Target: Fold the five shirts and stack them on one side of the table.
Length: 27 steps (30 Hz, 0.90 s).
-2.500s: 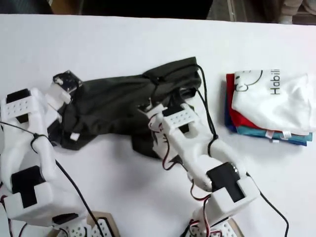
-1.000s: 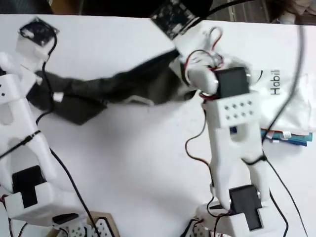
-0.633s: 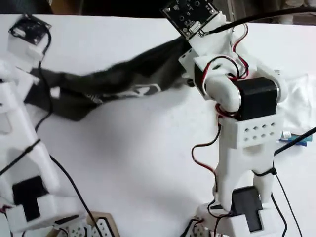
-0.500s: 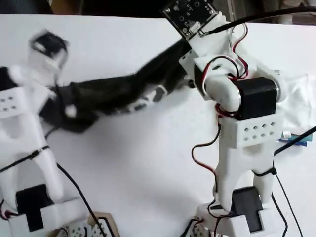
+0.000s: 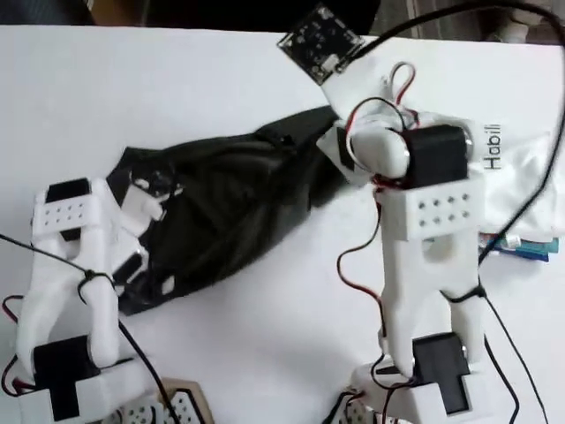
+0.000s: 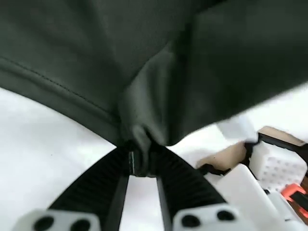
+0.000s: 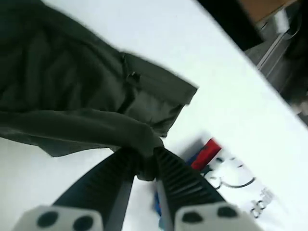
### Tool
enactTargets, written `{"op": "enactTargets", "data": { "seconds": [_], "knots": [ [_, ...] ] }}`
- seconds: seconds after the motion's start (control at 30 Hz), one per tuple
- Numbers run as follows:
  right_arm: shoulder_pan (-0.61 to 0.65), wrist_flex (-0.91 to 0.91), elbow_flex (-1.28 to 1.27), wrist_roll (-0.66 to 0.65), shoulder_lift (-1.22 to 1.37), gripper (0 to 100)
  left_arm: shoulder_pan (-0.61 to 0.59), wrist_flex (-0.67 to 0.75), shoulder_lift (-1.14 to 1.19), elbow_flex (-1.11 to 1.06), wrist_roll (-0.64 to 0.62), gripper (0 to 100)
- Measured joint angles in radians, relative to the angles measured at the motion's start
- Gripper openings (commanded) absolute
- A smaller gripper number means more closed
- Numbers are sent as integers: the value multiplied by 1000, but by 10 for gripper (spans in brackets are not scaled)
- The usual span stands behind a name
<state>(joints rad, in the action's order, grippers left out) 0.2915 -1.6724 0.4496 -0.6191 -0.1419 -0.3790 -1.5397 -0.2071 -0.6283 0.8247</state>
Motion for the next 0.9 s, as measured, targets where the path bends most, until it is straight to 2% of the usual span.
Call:
{"op": "enactTargets", "data": {
  "seconds": [0.07,0.2,0.53,0.7,0.9],
  "knots": [
    [0,0,-29,0,0,21,0,5,3,-3,5,220],
    [0,0,-35,0,0,21,-2,5,3,-2,8,187],
    [0,0,-37,0,0,21,-2,3,3,-18,11,185],
    [0,0,-37,0,0,21,-2,3,3,-31,78,185],
    [0,0,-37,0,0,21,-25,5,3,-35,221,185]
  ]
}}
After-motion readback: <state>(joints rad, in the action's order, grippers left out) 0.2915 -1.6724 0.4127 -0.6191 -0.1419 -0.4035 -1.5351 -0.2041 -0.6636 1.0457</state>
